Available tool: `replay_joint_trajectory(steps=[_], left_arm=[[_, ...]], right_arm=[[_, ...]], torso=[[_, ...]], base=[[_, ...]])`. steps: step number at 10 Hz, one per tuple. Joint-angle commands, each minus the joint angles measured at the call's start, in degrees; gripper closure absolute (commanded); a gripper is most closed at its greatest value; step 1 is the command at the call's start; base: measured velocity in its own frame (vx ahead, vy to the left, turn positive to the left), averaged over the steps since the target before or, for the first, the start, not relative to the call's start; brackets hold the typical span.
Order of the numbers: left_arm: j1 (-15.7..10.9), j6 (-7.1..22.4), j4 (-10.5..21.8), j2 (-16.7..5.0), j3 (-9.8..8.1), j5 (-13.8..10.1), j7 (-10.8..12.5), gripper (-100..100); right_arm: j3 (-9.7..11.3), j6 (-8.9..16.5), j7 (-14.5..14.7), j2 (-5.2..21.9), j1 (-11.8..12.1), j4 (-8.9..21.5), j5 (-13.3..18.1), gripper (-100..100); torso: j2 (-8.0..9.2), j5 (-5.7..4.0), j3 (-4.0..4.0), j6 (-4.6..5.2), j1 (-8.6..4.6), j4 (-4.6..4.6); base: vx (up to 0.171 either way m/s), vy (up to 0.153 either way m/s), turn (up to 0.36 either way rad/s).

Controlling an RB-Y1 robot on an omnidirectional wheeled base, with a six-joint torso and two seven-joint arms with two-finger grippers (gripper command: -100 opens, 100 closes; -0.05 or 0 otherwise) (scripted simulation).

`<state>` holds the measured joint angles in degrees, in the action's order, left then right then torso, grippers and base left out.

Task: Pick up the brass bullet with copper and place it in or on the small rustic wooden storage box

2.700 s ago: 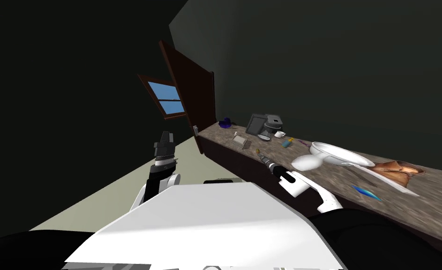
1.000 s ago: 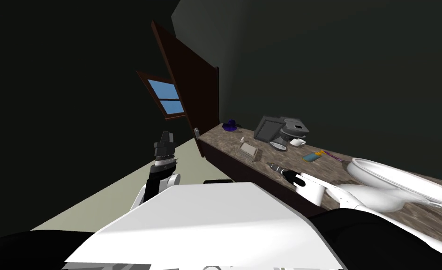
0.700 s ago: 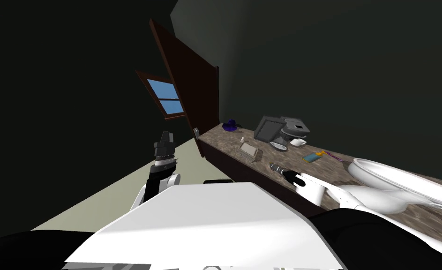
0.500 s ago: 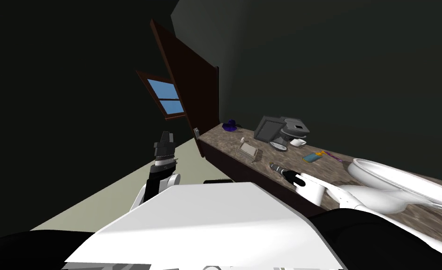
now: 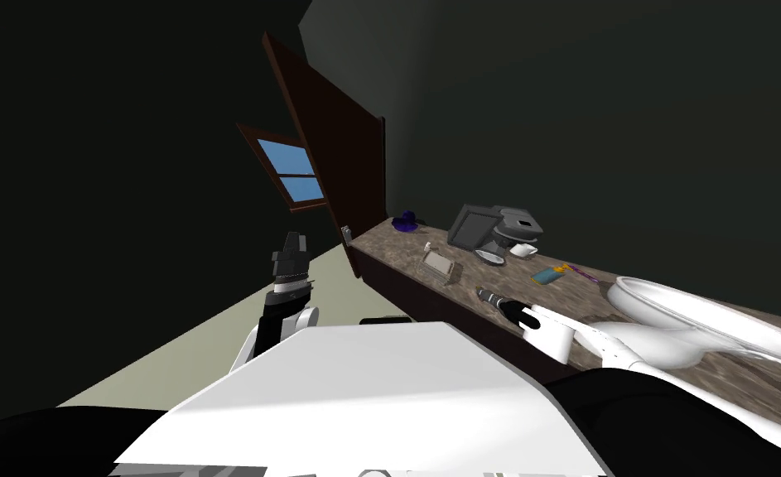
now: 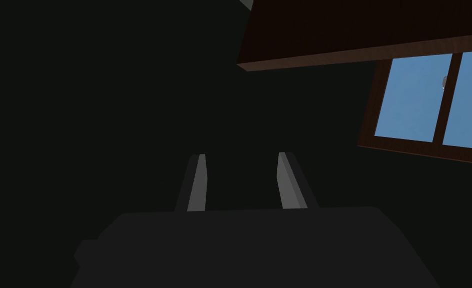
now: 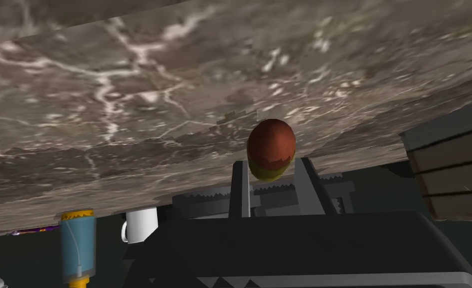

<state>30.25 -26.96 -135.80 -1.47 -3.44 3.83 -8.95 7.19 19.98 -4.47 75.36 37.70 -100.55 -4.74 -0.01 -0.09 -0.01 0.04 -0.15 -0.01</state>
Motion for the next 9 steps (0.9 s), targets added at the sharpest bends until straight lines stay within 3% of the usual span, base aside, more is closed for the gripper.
replay_joint_trajectory(steps=[1, 6, 8, 9], left_arm=[[0.0, 0.0, 0.0, 0.0, 0.00, 0.0, 0.0, 0], [0.0, 0.0, 0.0, 0.0, 0.00, 0.0, 0.0, 0], [0.0, 0.0, 0.0, 0.0, 0.00, 0.0, 0.0, 0], [0.0, 0.0, 0.0, 0.0, 0.01, 0.0, 0.0, 0]], right_arm=[[-1.9, 0.8, -0.3, 1.4, -0.6, -0.4, -0.4, 100], [-6.6, 3.1, -1.4, 5.9, -1.7, -2.2, -1.8, 100], [-9.9, 4.8, -2.2, 9.3, -2.3, -3.6, -3.0, 100], [-9.9, 4.8, -2.2, 9.3, -2.3, -3.6, -3.0, 100]], torso=[[0.00, 0.00, 0.00, 0.00, 0.00, 0.00], [-0.08, 0.12, -0.03, -0.07, 0.25, 0.02], [-0.10, 0.14, -0.04, -0.06, 0.31, 0.02], [-0.13, 0.16, -0.05, -0.11, 0.40, 0.02]], base=[[-0.011, 0.025, -0.064], [0.002, 0.041, -0.046], [0.011, 0.070, -0.078], [0.012, 0.048, -0.010]])
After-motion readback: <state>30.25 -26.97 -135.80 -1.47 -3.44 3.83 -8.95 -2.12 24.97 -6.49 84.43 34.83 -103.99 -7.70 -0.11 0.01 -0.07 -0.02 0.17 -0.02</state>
